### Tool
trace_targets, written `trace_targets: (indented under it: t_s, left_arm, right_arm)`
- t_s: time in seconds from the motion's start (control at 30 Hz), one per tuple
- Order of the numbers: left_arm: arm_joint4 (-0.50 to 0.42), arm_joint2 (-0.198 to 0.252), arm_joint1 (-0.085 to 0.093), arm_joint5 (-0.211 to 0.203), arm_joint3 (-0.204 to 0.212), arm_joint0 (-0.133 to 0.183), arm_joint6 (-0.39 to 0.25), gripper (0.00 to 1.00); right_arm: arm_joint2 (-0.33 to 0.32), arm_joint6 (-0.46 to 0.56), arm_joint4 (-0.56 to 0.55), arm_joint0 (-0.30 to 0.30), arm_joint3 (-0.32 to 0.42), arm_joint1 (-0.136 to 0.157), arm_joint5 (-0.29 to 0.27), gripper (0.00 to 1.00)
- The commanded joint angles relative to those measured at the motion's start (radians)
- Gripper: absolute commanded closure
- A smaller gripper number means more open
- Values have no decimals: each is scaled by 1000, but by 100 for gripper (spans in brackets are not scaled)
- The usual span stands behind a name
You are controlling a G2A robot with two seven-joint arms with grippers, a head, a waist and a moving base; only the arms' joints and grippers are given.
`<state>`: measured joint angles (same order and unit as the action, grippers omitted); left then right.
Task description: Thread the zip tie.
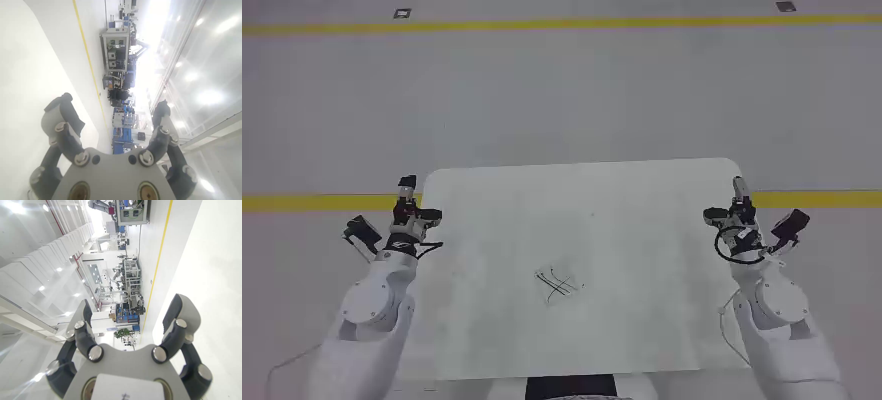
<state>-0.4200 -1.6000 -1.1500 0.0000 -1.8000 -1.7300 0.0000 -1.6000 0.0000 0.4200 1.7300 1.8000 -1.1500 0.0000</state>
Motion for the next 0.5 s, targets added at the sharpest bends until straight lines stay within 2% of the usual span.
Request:
trace_targets:
  t_s: [0.0,0.07,0.17,0.27,0.37,0.47]
  left_arm:
    - [0,0,0,0,0,0,0,0]
    - [0,0,0,0,0,0,0,0]
    - [0,0,0,0,0,0,0,0]
    - [0,0,0,0,0,0,0,0]
    - [0,0,0,0,0,0,0,0]
    - [0,0,0,0,0,0,0,0]
  right_arm:
    - [0,0,0,0,0,0,0,0]
    - [1,19,-61,-12,31,3,-19,0]
    - [20,96,-239,-25,57,11,-49,0]
    - [50,169,-401,-29,67,17,-51,0]
    - [84,215,-483,-23,65,19,-64,0]
    - [84,215,-483,-23,65,19,-64,0]
